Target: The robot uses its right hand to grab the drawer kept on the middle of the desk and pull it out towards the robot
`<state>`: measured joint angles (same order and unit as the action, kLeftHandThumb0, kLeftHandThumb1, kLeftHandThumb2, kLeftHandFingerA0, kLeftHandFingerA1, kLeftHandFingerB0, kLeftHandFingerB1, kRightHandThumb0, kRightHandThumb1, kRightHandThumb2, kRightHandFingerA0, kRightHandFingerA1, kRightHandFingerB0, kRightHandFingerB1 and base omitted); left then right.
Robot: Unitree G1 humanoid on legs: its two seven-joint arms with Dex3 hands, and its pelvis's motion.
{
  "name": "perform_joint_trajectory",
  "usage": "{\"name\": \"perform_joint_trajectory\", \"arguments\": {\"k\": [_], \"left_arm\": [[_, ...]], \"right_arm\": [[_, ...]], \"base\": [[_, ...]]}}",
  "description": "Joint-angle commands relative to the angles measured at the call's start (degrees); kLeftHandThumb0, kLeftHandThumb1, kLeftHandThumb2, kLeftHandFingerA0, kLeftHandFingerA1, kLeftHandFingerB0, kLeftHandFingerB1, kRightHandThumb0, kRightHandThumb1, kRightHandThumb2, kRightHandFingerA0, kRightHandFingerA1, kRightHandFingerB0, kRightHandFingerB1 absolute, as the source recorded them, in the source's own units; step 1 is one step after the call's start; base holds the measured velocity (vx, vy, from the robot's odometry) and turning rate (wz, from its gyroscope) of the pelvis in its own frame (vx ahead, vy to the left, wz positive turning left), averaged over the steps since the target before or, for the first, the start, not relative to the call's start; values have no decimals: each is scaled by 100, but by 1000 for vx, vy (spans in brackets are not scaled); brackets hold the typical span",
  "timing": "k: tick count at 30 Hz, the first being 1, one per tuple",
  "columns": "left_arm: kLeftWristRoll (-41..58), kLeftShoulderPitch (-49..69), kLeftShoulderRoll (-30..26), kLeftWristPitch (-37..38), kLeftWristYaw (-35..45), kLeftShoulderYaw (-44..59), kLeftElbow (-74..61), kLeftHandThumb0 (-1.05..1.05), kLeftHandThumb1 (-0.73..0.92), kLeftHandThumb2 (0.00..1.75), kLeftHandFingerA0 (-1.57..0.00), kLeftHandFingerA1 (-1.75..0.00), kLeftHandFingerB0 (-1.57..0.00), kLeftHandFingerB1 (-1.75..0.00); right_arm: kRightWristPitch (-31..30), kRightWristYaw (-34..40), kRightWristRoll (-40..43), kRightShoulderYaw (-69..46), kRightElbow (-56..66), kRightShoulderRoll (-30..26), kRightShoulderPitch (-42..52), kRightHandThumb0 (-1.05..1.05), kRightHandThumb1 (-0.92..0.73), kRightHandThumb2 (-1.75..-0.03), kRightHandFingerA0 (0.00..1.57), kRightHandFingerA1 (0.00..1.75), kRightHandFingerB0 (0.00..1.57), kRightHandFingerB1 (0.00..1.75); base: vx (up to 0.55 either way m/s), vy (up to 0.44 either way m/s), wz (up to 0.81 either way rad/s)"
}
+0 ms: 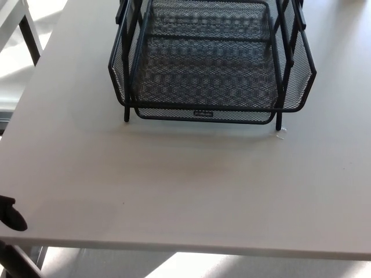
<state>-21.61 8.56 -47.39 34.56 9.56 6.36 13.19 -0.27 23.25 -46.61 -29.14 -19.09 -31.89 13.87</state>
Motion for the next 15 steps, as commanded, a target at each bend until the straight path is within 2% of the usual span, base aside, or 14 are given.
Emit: {"name": "perform_joint_trajectory", "arguments": {"k": [1,2,3,4,5,6,7,8,9,13,15], "left_arm": [[-51,-10,-37,158,-74,29,40,-26,57,57,-76,-88,-80,-62],[-92,-18,-35,215,-137,32,66,-26,56,57,-77,-88,-81,-62],[-77,-5,-35,177,-113,38,38,-26,57,57,-77,-87,-80,-62],[-51,-5,-27,182,-107,39,47,-26,57,57,-77,-88,-81,-62],[-35,-10,-13,174,-110,39,62,-26,56,56,-78,-89,-81,-62],[-31,-14,-12,169,-106,36,71,-26,57,57,-78,-87,-81,-62],[-40,-14,-21,174,-103,31,76,-26,57,57,-77,-86,-80,-61],[-49,-13,-29,181,-107,28,80,-26,57,57,-77,-86,-80,-61],[-47,-12,-23,197,-123,32,86,-25,56,57,-78,-86,-81,-61],[-73,-13,-32,222,-151,30,88,-27,58,57,-77,-88,-80,-62],[-94,-5,-57,182,-124,25,59,-28,58,57,-75,-87,-79,-63]], "right_arm": [[-551,91,423,328,-1058,102,-351,-38,-54,-57,7,48,20,33],[-586,-125,483,426,-1191,67,-390,-28,-54,-100,4,55,0,47],[-530,-1,508,493,-1397,73,-466,-37,-55,-57,6,44,19,32],[-396,136,599,567,-1616,102,-532,-33,-54,-56,10,43,21,31],[-296,54,692,653,-1806,128,-589,-36,-54,-57,7,45,18,30],[-311,-40,707,739,-1875,141,-615,-28,-51,-99,6,56,0,48],[-356,-62,706,832,-1888,174,-626,-36,-54,-57,6,49,18,31],[-337,11,771,915,-1944,200,-645,-36,-54,-57,6,49,18,31],[-392,33,772,1025,-2007,212,-680,-43,-47,-68,13,53,14,36],[-504,-25,1005,1300,-2266,342,-834,-45,-49,-66,13,51,15,34],[-555,-344,1277,1331,-2335,434,-835,-47,-50,-68,14,49,14,34]], "base": [[0,0,0],[0,0,0],[0,0,0],[0,0,0],[0,0,0],[0,0,0],[0,0,0],[0,0,0],[0,0,0],[0,0,0],[0,0,0]]}}
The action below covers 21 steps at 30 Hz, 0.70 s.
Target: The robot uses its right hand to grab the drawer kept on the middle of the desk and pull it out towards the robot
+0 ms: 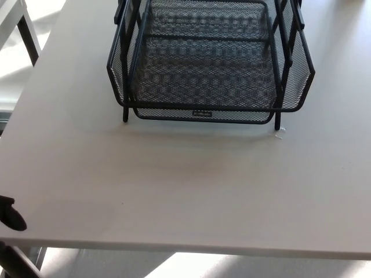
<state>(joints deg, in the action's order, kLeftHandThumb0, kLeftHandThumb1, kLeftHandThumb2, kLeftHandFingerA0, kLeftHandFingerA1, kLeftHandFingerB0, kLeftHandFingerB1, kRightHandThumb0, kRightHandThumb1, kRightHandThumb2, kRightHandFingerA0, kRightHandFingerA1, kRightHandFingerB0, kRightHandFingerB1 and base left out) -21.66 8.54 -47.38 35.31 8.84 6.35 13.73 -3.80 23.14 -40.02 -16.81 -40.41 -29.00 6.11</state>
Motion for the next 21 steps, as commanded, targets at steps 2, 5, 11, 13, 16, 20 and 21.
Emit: {"name": "perform_joint_trajectory", "arguments": {"k": [2,5,11,13,16,20,21], "left_arm": [[-87,-1,-67,106,-40,23,0,-28,58,57,-75,-87,-79,-63],[-23,-15,-35,160,-54,30,43,-28,57,57,-76,-89,-80,-63],[-72,19,57,51,-94,11,-25,-27,57,57,-76,-87,-80,-62],[-50,-2,84,114,-128,11,33,-26,57,56,-78,-88,-81,-62],[-82,1,76,67,-105,9,2,-27,57,57,-76,-88,-80,-63],[-80,74,52,82,-98,35,-33,-27,58,57,-76,-87,-80,-62],[-80,82,54,82,-100,38,-36,-27,58,57,-76,-87,-80,-62]], "right_arm": [[-231,-325,666,154,-166,145,-14,-47,-50,-68,14,49,14,34],[85,-417,869,251,-622,80,-22,-49,-52,-70,14,51,13,34],[571,-928,1357,313,-1523,-168,-450,-31,-44,-96,7,56,0,48],[461,-1292,1572,292,-1357,-185,-465,-43,-34,-81,0,52,5,44],[476,-1285,1620,378,-1270,-202,-444,-31,-41,-94,6,55,0,48],[658,-1429,1701,535,-1357,-310,-464,-72,-44,-82,4,55,7,27],[663,-1429,1722,558,-1365,-321,-467,-72,-44,-82,4,55,7,27]], "base": [[0,0,0],[0,0,0],[0,0,0],[0,0,0],[0,0,0],[0,0,0],[0,0,0]]}}
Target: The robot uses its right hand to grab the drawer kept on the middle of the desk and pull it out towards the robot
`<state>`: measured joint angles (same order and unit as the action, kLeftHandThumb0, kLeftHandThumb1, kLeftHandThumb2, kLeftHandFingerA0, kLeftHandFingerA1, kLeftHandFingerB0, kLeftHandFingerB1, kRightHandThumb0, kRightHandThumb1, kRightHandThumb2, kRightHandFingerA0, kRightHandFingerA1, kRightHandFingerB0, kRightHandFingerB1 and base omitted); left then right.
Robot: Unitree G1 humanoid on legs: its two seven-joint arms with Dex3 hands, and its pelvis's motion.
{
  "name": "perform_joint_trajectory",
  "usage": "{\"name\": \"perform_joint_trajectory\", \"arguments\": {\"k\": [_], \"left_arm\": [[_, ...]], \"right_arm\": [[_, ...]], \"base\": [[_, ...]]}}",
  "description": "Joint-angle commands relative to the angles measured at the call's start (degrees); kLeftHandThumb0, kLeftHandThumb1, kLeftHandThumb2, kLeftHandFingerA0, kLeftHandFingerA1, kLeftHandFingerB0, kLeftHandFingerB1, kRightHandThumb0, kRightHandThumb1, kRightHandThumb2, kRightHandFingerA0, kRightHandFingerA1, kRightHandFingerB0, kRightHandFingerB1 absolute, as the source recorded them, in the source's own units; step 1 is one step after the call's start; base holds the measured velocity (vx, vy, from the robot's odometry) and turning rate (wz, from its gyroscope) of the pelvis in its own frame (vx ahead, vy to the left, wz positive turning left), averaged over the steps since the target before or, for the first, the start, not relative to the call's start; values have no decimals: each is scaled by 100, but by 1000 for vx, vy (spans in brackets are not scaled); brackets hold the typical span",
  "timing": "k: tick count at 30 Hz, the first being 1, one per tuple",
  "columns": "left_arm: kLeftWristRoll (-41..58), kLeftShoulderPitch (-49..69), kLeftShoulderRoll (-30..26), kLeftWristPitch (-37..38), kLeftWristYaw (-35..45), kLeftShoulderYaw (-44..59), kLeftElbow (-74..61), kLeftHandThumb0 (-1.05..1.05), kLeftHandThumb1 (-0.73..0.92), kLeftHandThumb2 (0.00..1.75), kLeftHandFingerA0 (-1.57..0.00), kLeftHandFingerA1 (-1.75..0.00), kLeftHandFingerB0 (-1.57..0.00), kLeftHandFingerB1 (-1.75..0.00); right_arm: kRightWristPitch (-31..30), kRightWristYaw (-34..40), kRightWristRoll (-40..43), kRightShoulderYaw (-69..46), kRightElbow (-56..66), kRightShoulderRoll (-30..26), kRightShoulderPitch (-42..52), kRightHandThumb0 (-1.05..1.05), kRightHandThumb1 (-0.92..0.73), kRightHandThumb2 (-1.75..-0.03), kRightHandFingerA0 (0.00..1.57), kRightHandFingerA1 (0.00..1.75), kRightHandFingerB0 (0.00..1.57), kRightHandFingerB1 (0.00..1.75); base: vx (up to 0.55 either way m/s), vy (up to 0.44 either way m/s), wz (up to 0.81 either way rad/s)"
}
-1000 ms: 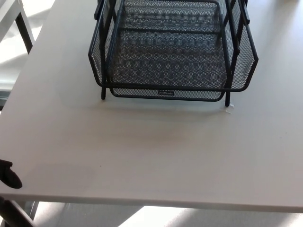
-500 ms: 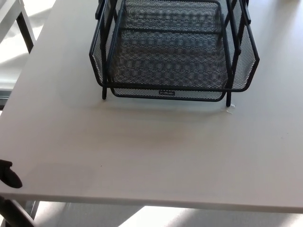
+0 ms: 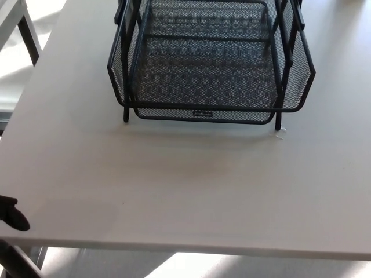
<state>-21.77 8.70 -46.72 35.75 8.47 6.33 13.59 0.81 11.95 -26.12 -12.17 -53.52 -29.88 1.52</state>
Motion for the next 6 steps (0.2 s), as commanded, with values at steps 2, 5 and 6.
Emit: {"name": "perform_joint_trajectory", "arguments": {"k": [2,5,6], "left_arm": [[-58,56,15,39,-89,39,11,-25,57,57,-77,-86,-81,-61],[-53,10,18,97,-105,15,95,-27,57,57,-77,-87,-81,-63],[-53,10,18,97,-105,15,95,-27,57,57,-77,-87,-81,-63]], "right_arm": [[199,-323,439,79,-2,-234,11,-50,-33,-78,0,53,2,39],[119,-392,468,145,25,-276,-10,-33,-37,-92,6,55,0,48],[119,-392,468,145,25,-276,-10,-33,-37,-92,6,55,0,48]], "base": [[0,0,0],[0,0,0],[0,0,0]]}}
